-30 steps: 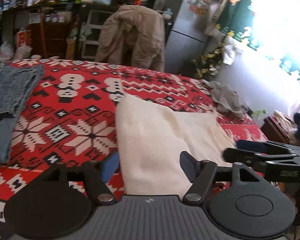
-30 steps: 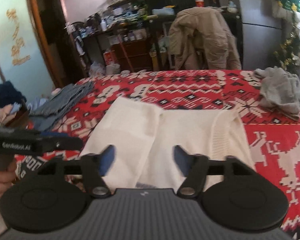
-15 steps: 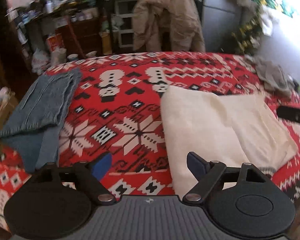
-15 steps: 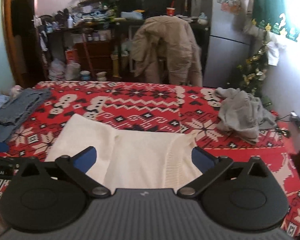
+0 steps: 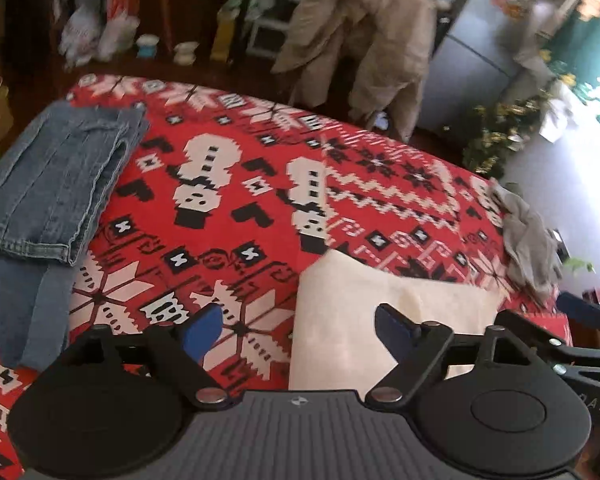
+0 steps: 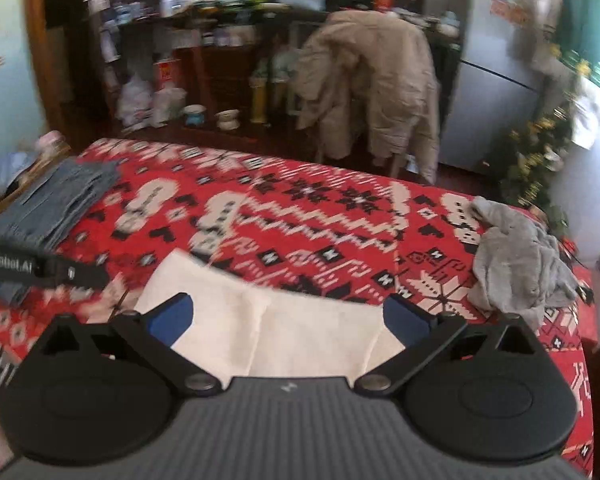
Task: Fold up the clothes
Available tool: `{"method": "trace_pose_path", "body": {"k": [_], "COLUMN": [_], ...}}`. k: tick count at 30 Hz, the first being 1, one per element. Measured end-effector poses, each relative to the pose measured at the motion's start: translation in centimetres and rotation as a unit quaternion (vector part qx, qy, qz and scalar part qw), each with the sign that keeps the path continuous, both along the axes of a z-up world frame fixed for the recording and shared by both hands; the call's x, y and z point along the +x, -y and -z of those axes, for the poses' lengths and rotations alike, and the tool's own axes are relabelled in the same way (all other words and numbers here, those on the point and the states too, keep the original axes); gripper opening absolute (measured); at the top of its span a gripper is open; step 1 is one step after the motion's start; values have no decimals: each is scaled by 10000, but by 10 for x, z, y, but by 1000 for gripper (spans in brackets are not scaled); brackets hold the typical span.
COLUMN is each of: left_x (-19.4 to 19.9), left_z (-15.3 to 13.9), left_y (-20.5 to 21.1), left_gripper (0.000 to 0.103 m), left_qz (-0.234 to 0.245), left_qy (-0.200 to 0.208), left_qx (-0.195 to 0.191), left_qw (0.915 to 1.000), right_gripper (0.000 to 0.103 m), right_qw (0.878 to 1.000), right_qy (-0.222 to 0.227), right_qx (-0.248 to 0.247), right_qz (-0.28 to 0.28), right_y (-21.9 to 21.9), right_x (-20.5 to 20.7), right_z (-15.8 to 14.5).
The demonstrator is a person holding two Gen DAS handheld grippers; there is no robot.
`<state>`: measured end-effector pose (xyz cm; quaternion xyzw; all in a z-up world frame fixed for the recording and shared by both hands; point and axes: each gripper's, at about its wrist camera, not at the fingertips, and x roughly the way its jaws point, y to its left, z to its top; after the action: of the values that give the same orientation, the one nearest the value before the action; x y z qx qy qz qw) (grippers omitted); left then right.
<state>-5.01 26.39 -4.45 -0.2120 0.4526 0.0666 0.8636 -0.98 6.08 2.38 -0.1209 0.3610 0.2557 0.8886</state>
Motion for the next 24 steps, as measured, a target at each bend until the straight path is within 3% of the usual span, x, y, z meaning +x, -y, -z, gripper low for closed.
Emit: {"method": "trace_pose_path", "body": {"k": [1, 2, 5, 8, 10, 11, 12, 14, 18, 21, 23, 24], "left_x": [7, 14, 30, 46, 52, 53, 53, 56, 69, 78, 83, 82], "left_z": [2, 4, 11, 18, 23, 27, 30, 36, 46, 60, 70, 71], "left_y": [-3, -7, -15, -24, -26, -26, -26, -27, -26, -28, -28, -30], "left_gripper": [75, 66, 52, 29, 16, 9, 9, 9, 9, 9, 9, 3], "left_qz": [3, 5, -12, -29, -13, 45, 95, 84, -23, -140, -283, -301], "left_qy": [-87, -177, -484, -790, -937, -943, -943, -859, -759, -734, -898, -910], "left_qx": [-166, -331, -808, -1283, -1488, -1657, -1825, -2122, -2188, -2445, -2381, -2410], "left_qw": [9998, 9993, 9956, 9886, 9844, 9816, 9786, 9734, 9728, 9668, 9667, 9658], "right_gripper": [102, 102, 98, 69, 28, 21, 17, 13, 13, 13, 13, 13], "right_qw": [9999, 9994, 9935, 9842, 9768, 9726, 9680, 9625, 9664, 9622, 9616, 9616], "right_qy": [-69, -236, -892, -1566, -2022, -2218, -2410, -2628, -2483, -2579, -2607, -2616], "right_qx": [33, 121, 687, 694, 420, 411, 410, 491, 574, 870, 849, 815], "right_qz": [147, 229, 159, 439, 573, 569, 560, 452, 343, 79, 117, 127], "right_y": [-4, -8, -11, -19, -28, -29, -31, -33, -42, -52, -58, -61], "right_x": [6, 15, 46, 75, 89, 91, 94, 94, 94, 102, 107, 109], "right_z": [0, 0, 3, 15, 29, 36, 43, 52, 51, 59, 71, 79]}}
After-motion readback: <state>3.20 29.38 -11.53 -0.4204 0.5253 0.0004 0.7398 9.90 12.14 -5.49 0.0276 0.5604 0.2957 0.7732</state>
